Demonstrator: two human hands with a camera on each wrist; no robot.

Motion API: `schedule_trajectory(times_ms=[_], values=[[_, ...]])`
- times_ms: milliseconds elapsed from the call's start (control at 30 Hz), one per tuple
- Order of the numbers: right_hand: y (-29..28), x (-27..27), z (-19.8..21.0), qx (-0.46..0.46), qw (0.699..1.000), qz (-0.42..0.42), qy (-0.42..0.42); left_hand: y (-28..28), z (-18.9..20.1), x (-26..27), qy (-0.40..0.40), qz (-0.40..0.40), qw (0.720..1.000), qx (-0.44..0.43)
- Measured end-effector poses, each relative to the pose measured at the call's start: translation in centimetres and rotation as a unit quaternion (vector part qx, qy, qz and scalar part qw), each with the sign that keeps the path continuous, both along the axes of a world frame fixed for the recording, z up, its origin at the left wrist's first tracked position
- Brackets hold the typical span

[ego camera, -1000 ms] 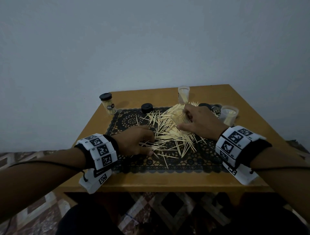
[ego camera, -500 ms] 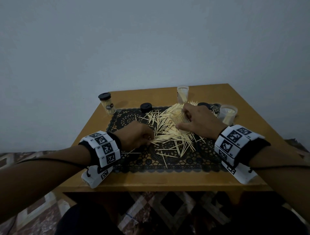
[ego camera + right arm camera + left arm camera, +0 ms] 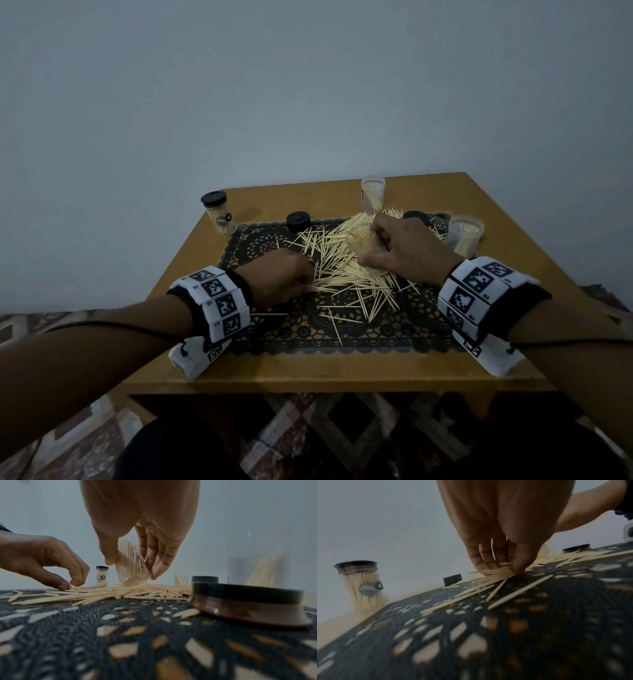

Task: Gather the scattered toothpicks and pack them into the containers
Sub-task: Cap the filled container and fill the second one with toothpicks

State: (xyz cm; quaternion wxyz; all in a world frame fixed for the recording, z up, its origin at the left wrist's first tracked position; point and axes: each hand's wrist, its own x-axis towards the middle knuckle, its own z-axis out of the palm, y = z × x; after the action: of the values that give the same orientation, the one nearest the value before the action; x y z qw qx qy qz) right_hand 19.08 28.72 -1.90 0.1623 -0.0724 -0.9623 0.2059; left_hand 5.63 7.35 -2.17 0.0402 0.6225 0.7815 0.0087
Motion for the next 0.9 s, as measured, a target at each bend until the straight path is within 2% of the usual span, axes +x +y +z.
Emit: schedule_trajectory(times_ms=[300,367,567,700,767,900], values=[[0.0,0.1,0.0,-0.016,1.000,0.009,-0.002,0.9,-0.4,1.1,0.163,-0.017,0.982,-0.097],[0.0,0.0,-0.1,-0.013,1.000,0.012,0.003,0.9,-0.3,1.1,0.162,-0.014,0.981,-0.103],[-0.1,0.0,-0.1,-0.015,0.999,0.024,0.016,1.0,2.4,-0.4,0.085,0.029,0.992,-0.089],[-0.2,0.2,0.0,-0.012,0.999,0.035,0.019,1.1,4.9,-2.1,0.102,0.052,0.993,-0.036],[-0.3,0.2,0.1,-0.012,0.999,0.036,0.013,1.5,6.0,-1.8,0.083,0.059,0.995,-0.012],[-0.3,0.2,0.2,-0.015,0.999,0.041,0.008,3.1,7.7,-0.5,0.100,0.042,0.994,-0.032]])
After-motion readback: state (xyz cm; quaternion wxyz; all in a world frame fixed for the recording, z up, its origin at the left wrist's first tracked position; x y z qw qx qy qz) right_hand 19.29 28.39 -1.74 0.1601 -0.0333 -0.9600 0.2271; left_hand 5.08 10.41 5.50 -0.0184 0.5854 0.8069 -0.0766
